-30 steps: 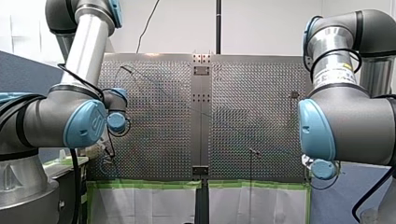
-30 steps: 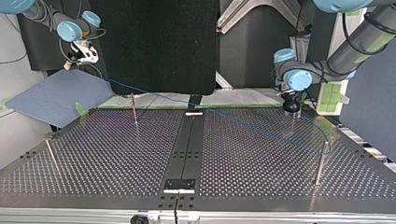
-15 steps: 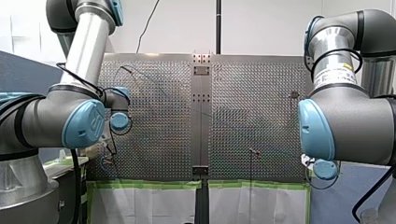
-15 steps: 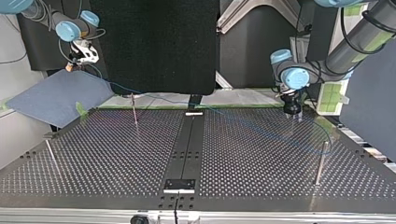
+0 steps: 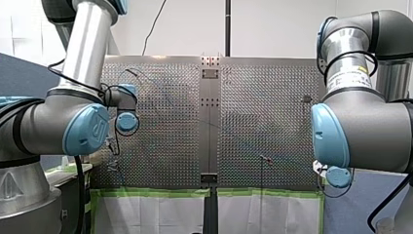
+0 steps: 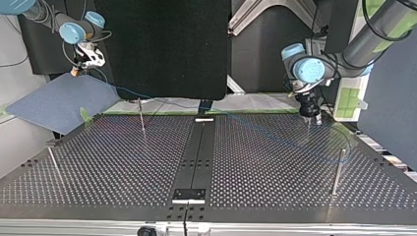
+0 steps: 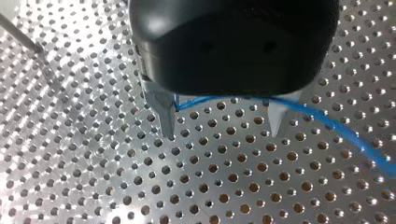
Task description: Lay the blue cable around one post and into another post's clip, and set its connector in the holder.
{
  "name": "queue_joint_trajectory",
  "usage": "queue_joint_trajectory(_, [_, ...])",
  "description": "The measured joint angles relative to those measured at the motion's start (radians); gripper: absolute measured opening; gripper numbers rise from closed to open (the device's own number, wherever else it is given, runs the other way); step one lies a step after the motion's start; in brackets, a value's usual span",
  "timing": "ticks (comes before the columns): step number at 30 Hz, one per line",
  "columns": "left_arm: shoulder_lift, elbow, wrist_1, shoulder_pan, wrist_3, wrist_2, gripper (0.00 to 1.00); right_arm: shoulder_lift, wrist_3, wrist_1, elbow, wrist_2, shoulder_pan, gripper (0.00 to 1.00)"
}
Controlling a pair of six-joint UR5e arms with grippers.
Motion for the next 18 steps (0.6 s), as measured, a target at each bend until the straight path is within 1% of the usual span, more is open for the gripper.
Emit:
queue_joint_trajectory(7, [0.006,-0.055,0.052,-0.012,0.056,-0.003,1.0,-0.001,0.005,0.001,0.0,-0.01,0.001,0.0])
queue_joint_trajectory(12, [0.007,-0.097,0.064,-0.025,0.096,0.009,1.0,-0.001,0.008,0.001,0.0,-0.012,0.002,0.0])
queue_joint_trajectory(15, [0.012,-0.119,0.066,-0.03,0.097,0.028,1.0,-0.001,0.009,0.001,0.0,-0.012,0.002,0.0])
queue_joint_trajectory(18, [0.027,-0.14,0.078,-0.031,0.079,0.051,1.0,0.0,0.009,0.001,0.0,-0.012,0.002,0.0])
